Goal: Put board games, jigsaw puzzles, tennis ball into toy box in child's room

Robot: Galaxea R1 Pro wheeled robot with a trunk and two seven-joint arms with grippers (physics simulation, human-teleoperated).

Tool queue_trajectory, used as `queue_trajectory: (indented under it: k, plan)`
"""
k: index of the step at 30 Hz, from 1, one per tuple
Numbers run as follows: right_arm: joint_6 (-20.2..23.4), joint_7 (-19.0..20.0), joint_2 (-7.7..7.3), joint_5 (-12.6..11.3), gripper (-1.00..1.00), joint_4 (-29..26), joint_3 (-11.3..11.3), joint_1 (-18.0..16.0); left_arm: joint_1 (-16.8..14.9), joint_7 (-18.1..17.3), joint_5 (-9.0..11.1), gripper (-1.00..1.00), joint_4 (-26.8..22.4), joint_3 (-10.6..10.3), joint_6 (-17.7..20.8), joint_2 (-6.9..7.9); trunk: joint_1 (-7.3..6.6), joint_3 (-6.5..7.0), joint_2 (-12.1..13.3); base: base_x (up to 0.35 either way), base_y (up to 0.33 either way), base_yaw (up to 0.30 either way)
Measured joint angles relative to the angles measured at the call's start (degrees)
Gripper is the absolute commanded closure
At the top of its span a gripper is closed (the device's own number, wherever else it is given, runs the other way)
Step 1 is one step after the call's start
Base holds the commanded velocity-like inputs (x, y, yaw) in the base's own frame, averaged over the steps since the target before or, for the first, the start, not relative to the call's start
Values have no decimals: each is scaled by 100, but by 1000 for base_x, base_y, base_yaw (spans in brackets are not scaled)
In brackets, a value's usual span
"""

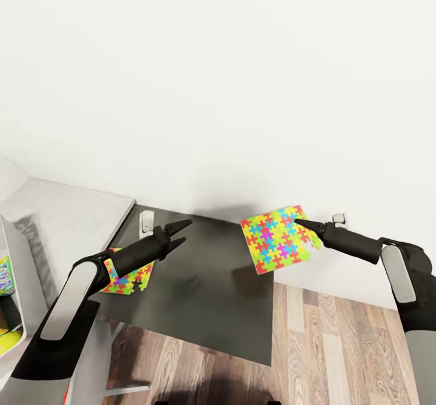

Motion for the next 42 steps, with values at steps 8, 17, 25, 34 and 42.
queue_trajectory:
  k: [8,17,25,34,42]
  plan:
    - [0,-8,-5,-5,100,-342,-28,163,12,-6,-66,-100,1,-13,-4,-12,0,74,0,0,0,-76]
    - [0,-19,-14,-4,100,-489,-53,216,8,-7,-81,-100,1,-20,-5,-33,0,158,0,0,0,-56]
    - [-1,-21,-17,-4,100,-512,-57,225,7,-12,-82,-100,-5,-26,-5,-41,0,232,0,0,0,13]
    - [-1,-21,-17,-4,100,-523,-58,226,8,-14,-82,-100,-9,-29,-6,-47,0,315,0,0,0,89]
    - [-1,-21,-17,-3,100,-523,-57,226,8,-15,-82,-100,-9,-28,-6,-46,0,388,1,0,0,140]
